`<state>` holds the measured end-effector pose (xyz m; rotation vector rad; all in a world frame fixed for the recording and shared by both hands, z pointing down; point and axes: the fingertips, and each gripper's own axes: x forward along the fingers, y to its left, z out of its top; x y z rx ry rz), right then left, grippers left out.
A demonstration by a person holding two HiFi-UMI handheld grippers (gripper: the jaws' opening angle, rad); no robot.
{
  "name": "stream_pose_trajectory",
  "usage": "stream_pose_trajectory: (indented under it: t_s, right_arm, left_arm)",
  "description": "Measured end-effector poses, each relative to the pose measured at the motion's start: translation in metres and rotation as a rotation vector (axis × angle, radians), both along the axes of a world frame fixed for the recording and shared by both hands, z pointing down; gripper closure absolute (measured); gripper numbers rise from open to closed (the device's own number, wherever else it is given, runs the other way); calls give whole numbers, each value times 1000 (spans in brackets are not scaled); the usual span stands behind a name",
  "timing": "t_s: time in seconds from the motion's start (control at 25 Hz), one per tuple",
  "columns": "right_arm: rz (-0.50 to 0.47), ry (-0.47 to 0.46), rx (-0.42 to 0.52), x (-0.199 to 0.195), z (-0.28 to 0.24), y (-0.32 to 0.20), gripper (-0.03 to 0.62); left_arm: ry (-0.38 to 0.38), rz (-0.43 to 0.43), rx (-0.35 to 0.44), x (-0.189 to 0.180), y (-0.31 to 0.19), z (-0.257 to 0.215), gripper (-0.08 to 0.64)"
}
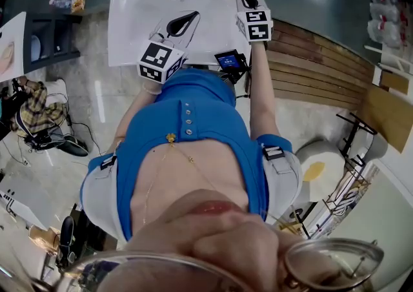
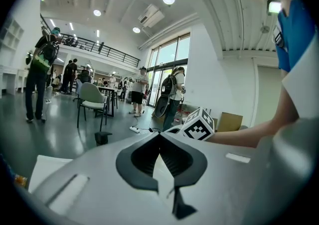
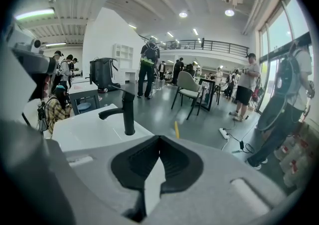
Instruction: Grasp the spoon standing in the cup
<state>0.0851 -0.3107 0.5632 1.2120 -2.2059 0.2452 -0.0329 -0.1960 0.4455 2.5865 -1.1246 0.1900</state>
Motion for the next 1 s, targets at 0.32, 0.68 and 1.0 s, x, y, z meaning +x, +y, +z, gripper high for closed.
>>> stream_pose_trajectory:
  t_s: [0.32,0.68,1.0]
  right_arm:
    - [-16,29,-17,6,13,-5,592]
    - [-22,63,-37,14,23,-12,592]
    - [-56,102,-46,20,31,-22,592]
  left_arm:
    - [-9,-13,-10,-5,2,5,560]
    - [-12,-21,-15,-8,3,5,560]
    - [-18,-29,-30,-10,6,10,560]
